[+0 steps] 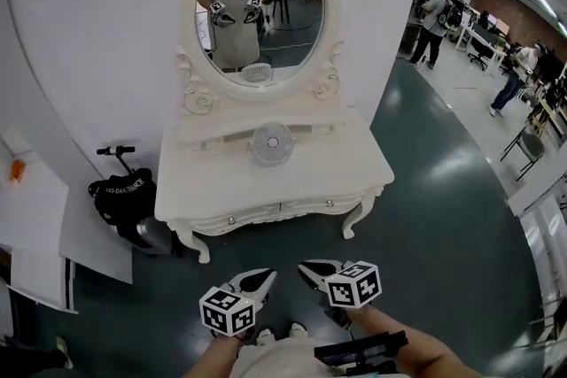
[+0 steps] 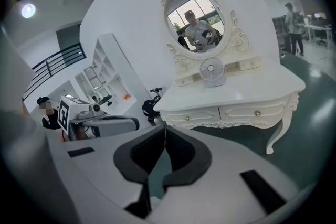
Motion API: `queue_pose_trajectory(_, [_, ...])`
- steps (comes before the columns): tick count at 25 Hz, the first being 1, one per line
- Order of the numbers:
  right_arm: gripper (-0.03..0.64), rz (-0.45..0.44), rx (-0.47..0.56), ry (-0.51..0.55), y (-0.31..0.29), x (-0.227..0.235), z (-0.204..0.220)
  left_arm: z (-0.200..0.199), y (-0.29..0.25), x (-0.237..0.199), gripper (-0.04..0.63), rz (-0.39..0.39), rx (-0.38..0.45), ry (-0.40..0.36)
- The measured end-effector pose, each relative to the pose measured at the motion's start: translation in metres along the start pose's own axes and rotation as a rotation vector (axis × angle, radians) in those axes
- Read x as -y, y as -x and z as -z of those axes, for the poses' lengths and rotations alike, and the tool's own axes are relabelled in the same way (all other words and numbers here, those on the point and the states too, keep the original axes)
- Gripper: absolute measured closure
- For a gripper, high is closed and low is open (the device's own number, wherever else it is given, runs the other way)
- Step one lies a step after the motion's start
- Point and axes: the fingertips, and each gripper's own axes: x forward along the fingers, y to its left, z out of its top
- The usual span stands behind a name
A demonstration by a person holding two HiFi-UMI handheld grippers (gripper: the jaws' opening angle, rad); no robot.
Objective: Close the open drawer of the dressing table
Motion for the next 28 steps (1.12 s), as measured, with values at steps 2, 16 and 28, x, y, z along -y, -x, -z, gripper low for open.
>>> queue_pose_trajectory(2, [0.600,-0.006,0.001,0.001,-0.001,-0.003,0.000,-0.001,0.001,-0.001,0.586,-0.009,0.001,-0.003])
queue_pose_trajectory(16, [0.600,-0.024,-0.015,0.028,-0.015,-0.018,-0.001,-0.003,0.010,-0.010,0.586,-0.009,0.032,0.020])
queue_pose_trajectory(28, [0.601,-0.008,-0.022,0.066,-0.014,-0.019,-0.001,0.000,0.006,-0.007,0.586,0.015,0.019,0.032])
